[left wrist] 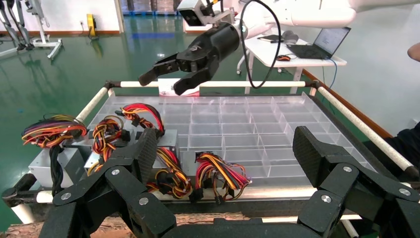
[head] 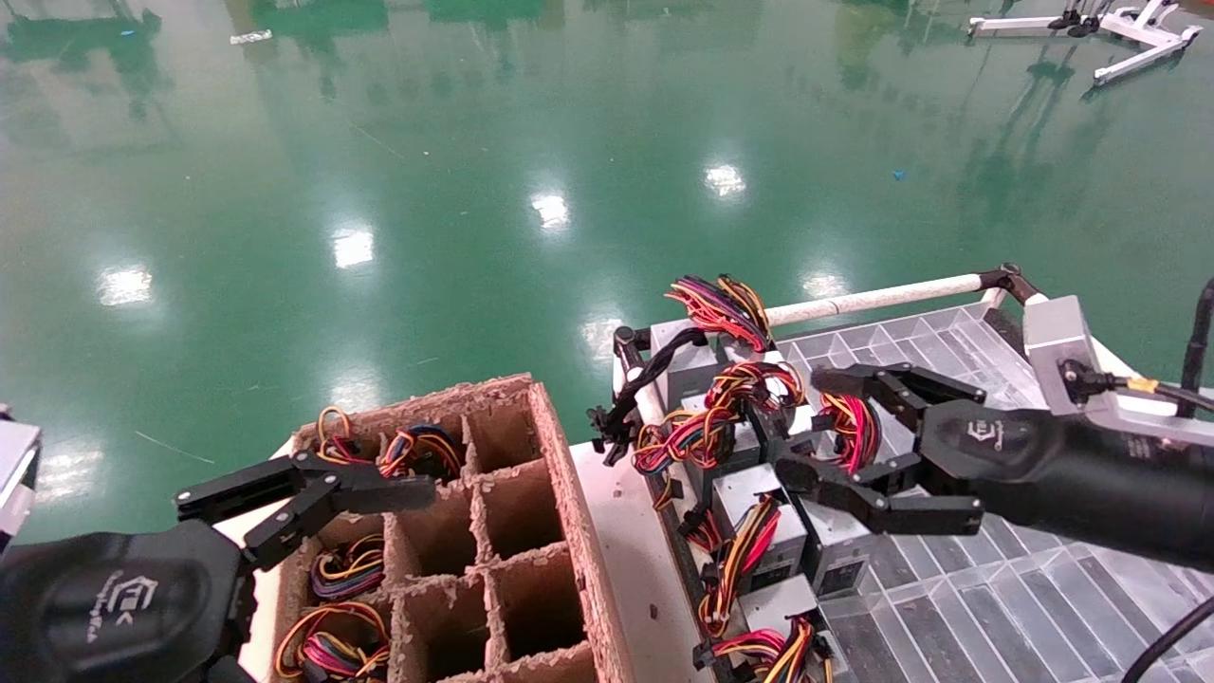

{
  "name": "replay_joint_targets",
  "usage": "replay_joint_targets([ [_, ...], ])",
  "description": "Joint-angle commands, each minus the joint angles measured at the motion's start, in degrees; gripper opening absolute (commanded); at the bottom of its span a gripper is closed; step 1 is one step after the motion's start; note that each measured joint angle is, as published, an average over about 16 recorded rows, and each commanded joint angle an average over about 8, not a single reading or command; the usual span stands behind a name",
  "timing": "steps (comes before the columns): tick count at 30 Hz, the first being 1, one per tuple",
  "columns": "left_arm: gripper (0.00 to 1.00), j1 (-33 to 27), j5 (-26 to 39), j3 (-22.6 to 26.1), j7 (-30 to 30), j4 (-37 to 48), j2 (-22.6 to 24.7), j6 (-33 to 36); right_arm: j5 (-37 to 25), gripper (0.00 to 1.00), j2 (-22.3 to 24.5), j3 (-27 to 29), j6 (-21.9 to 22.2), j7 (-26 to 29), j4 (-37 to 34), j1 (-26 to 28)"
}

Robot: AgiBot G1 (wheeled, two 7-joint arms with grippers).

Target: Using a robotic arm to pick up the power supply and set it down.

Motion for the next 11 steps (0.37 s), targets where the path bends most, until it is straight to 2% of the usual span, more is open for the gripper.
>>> replay_joint_targets([
  [1,1.00,0.0,0.0,0.0,0.0,0.0,0.0,0.0,-0.2,1.00,0.3,1.4,0.1,0.8,2.3,-1.2],
  [11,1.00,0.0,0.0,0.0,0.0,0.0,0.0,0.0,-1.1,1.00,1.5,7.6,0.5,4.1,12.2,-6.1],
])
